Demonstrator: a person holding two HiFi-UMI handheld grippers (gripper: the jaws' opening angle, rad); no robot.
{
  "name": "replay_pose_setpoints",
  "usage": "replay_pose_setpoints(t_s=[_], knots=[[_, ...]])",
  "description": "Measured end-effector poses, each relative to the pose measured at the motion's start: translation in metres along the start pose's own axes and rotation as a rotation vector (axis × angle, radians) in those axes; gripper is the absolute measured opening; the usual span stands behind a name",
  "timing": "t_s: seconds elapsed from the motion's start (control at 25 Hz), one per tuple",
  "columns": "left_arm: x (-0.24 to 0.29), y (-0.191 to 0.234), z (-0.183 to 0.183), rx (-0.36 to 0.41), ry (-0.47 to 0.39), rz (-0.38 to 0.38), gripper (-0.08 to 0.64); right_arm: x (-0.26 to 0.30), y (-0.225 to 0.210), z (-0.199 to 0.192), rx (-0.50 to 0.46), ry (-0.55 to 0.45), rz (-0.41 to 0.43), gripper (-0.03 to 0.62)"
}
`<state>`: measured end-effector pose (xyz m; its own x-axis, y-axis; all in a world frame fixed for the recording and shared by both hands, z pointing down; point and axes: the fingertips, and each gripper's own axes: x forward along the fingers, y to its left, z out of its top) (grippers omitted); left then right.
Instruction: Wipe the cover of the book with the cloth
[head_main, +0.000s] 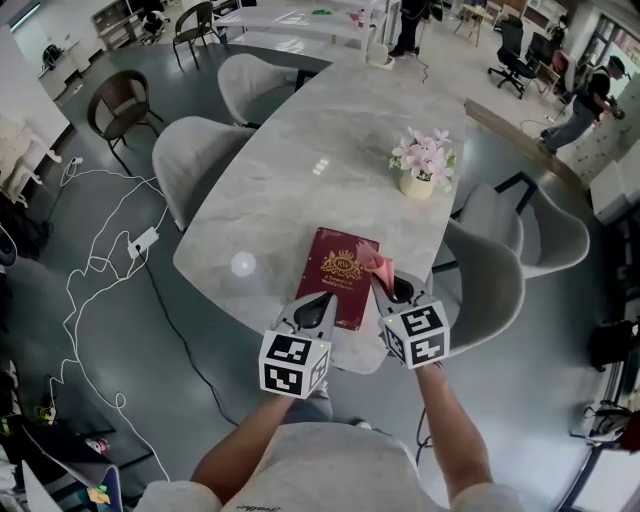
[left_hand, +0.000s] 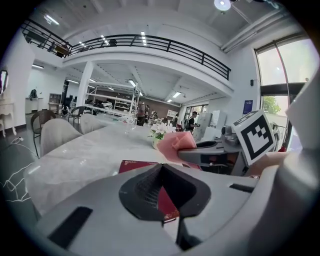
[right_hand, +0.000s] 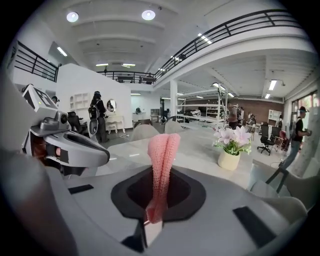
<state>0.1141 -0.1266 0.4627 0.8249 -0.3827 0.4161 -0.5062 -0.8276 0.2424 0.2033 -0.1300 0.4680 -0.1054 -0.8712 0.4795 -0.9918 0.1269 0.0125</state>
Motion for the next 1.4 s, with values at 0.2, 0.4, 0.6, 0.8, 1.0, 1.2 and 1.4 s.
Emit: replay_pose_setpoints(t_s=[0.2, 0.4, 0.6, 0.8, 1.0, 1.2, 1.4], knots=[[0.020, 0.014, 0.007, -0.010, 0.002, -0.055, 0.008, 0.031, -0.021, 0.004, -0.055, 0.058, -0.029, 0.018], [0.035, 0.027, 0.014, -0.019, 0.004, -0.099, 0.008, 0.063, -0.035, 0.005, -0.134, 0.122, -0.042, 0.018], [0.042, 0.046, 0.017, -0.033, 0.016, -0.110, 0.008, 0.093, -0.046, -0.003, -0.179, 0.195, -0.055, 0.018], [0.048, 0.060, 0.012, -0.041, 0.034, -0.110, 0.008, 0.118, -0.053, -0.023, -0.225, 0.277, -0.053, 0.018], [0.048, 0.062, 0.009, -0.046, 0.048, -0.122, 0.008, 0.129, -0.049, -0.040, -0.246, 0.333, -0.037, 0.018], [0.046, 0.061, 0.006, -0.056, 0.052, -0.113, 0.008, 0.129, -0.044, -0.050, -0.235, 0.348, -0.014, 0.018], [0.044, 0.057, 0.006, -0.055, 0.042, -0.092, 0.008, 0.127, -0.041, -0.053, -0.235, 0.339, 0.010, 0.018]])
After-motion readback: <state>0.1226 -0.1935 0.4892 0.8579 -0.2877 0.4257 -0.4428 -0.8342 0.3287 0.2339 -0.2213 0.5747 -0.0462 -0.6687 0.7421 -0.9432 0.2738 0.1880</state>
